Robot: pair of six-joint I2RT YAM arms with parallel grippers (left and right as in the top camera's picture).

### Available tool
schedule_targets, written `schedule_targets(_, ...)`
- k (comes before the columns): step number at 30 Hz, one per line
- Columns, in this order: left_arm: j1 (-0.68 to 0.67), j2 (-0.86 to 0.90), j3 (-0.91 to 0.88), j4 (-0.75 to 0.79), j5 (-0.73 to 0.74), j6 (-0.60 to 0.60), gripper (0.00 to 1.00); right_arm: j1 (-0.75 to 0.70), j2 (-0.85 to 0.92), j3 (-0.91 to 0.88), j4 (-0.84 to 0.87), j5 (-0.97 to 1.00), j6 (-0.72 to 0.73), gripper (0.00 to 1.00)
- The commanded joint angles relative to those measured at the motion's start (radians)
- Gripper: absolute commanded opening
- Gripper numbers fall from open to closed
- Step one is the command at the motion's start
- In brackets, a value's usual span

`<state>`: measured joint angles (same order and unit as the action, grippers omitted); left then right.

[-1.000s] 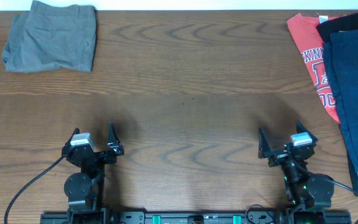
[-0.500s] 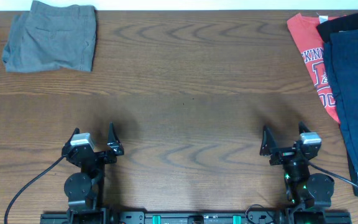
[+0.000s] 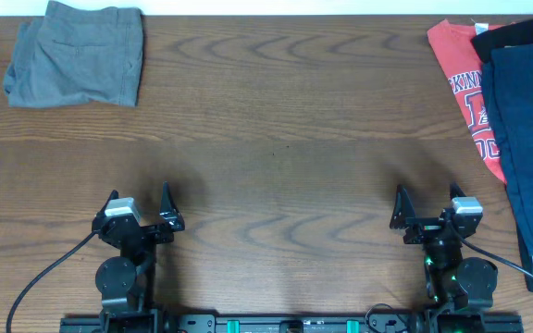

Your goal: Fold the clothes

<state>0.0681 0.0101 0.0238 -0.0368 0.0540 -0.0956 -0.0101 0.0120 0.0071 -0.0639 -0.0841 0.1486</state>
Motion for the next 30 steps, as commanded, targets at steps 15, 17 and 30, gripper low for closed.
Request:
schedule_targets(15,-0.003,-0.006,-0.020,-0.029,0.006,0.016,0.98,-0.015,-0.007,-0.002,-0.007,0.028,-0.089,0.99)
schedule_targets(17,-0.003,-0.006,-0.020,-0.029,0.006,0.016,0.98,-0.015,-0.007,-0.002,-0.008,0.028,-0.135,0.99)
schedule_targets(30,-0.003,-0.006,-0.020,-0.029,0.006,0.016,0.98,-0.015,-0.007,-0.002,-0.007,0.024,-0.169,0.99)
